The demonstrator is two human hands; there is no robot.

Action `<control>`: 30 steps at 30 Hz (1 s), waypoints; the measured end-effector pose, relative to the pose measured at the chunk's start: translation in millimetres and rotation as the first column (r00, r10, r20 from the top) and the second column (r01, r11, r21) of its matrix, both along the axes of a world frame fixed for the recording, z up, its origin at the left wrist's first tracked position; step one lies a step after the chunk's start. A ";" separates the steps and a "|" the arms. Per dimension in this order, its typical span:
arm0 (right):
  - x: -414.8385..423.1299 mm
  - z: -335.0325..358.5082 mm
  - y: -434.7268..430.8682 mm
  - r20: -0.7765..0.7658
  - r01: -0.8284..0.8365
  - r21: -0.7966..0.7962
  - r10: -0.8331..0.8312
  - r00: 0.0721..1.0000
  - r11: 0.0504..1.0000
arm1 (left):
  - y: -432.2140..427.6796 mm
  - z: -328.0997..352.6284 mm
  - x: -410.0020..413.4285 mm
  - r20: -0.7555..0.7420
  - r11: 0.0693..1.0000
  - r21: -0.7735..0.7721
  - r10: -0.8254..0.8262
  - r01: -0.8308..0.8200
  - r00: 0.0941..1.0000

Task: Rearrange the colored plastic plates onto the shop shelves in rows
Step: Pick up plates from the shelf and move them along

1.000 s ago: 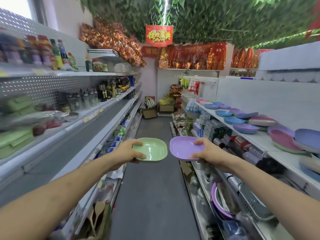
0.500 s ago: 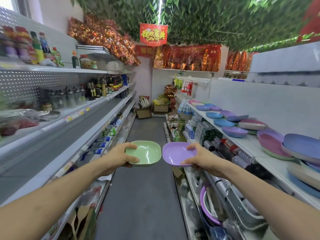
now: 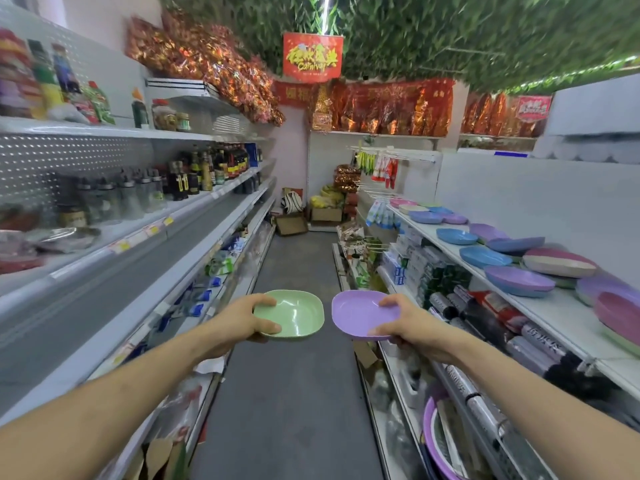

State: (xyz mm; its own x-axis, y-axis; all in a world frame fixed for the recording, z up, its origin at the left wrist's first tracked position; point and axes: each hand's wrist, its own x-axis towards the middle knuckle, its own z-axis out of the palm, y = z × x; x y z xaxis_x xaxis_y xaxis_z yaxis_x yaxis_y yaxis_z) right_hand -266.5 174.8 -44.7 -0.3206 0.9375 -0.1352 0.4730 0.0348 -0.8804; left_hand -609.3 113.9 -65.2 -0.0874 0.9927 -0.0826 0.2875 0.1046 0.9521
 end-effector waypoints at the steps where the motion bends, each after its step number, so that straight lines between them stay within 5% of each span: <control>1: -6.4 3.3 11.0 0.007 0.010 0.005 -0.010 1.000 1.000 | 13.8 2.0 -7.5 0.009 1.000 0.009 -0.002 0.002 1.000; 30: -109.0 31.0 367.2 -0.011 0.041 0.026 -0.041 0.999 0.999 | 369.7 33.0 -132.6 -0.027 0.998 0.048 -0.044 0.045 0.999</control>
